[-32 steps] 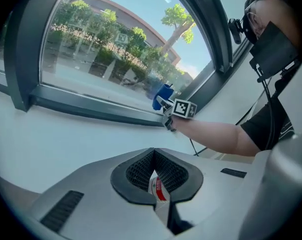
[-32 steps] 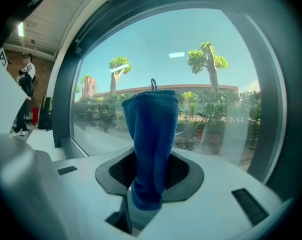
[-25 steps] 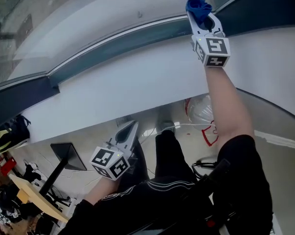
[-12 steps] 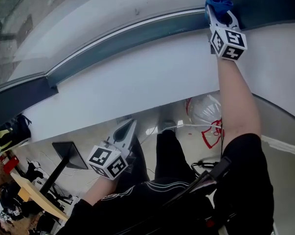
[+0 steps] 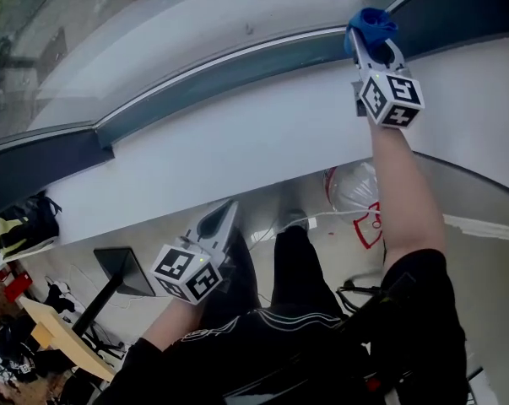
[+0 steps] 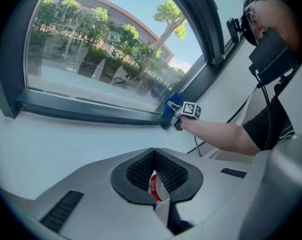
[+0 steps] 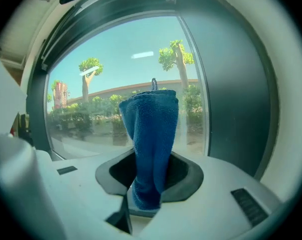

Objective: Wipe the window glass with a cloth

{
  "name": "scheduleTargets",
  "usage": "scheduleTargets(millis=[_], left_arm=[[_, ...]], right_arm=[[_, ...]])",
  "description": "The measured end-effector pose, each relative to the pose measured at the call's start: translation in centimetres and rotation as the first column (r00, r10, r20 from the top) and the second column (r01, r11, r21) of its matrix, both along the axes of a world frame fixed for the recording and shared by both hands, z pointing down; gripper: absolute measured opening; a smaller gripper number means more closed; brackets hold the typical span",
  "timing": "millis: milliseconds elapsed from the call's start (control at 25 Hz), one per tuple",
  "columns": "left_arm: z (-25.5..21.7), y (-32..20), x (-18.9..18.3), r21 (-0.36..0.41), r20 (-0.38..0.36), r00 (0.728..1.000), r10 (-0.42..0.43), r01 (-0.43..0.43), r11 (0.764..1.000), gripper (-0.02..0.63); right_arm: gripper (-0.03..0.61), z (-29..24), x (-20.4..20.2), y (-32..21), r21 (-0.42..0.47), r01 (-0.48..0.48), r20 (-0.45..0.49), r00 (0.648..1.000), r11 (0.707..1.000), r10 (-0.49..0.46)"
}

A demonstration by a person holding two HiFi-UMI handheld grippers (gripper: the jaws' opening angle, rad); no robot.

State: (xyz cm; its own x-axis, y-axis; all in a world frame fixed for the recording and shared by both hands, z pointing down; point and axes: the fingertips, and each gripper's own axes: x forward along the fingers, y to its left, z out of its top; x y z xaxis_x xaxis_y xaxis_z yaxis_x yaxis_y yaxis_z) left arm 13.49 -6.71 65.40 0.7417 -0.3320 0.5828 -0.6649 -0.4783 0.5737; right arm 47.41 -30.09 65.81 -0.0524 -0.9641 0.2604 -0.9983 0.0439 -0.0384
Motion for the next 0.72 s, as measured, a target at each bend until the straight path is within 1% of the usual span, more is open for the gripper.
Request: scheduleTargets(millis=[80, 160, 280, 360, 440, 520, 600, 640, 720], left_arm=[[-2.6, -0.8, -0.9, 0.034, -0.021, 1.0, 0.008, -0.007, 0.999, 0.006], [-6.0, -1.6, -2.0, 0.076, -0.043, 0.999, 0.025, -0.022, 0.997, 0.006], [-12.3, -2.7, -4.0, 0.159, -0.077, 0.995, 0.07, -0.057, 0.986, 0.006], [-16.8, -3.8, -5.1, 0.238, -0.106, 0.988, 0.109, -0.081, 0.968, 0.006], [-21.0, -4.3, -6.3, 0.302, -0.131, 0.982, 0.135, -0.09, 0.949, 0.006], [-25.0, -3.3, -7.9, 0.324, -0.146, 0.978, 0.147, -0.093, 0.942, 0.006], [-29.1, -1.5, -9.4, 0.342, -0.159, 0.974, 0.162, -0.099, 0.934, 0.006], [-31.2, -0.6, -9.9, 0.362, -0.164, 0.972, 0.169, -0.1, 0.927, 0.006], [-35.4, 1.2, -10.7, 0.422, -0.17, 0.969, 0.177, -0.091, 0.902, 0.006]], right_arm=[[0.11, -3.4, -3.8, 2.2, 0.016, 0.064, 0.051, 0.997, 0.998, -0.064], [0.11, -7.6, -8.2, 5.2, 0.032, 0.138, 0.111, 0.984, 0.99, -0.141], [0.11, -14.7, -15.1, 10.3, 0.048, 0.256, 0.168, 0.951, 0.966, -0.26], [0.111, -20.1, -19.1, 13.0, 0.07, 0.327, 0.193, 0.922, 0.943, -0.334], [0.112, -25.1, -23.3, 15.3, 0.078, 0.408, 0.223, 0.882, 0.91, -0.415], [0.112, -29.6, -27.7, 18.6, 0.078, 0.491, 0.243, 0.835, 0.868, -0.494], [0.112, -33.7, -31.7, 22.1, 0.078, 0.551, 0.24, 0.799, 0.831, -0.552], [0.112, -35.6, -33.3, 23.8, 0.082, 0.575, 0.238, 0.782, 0.814, -0.576], [0.112, -39.3, -35.7, 26.8, 0.106, 0.624, 0.223, 0.744, 0.774, -0.63]])
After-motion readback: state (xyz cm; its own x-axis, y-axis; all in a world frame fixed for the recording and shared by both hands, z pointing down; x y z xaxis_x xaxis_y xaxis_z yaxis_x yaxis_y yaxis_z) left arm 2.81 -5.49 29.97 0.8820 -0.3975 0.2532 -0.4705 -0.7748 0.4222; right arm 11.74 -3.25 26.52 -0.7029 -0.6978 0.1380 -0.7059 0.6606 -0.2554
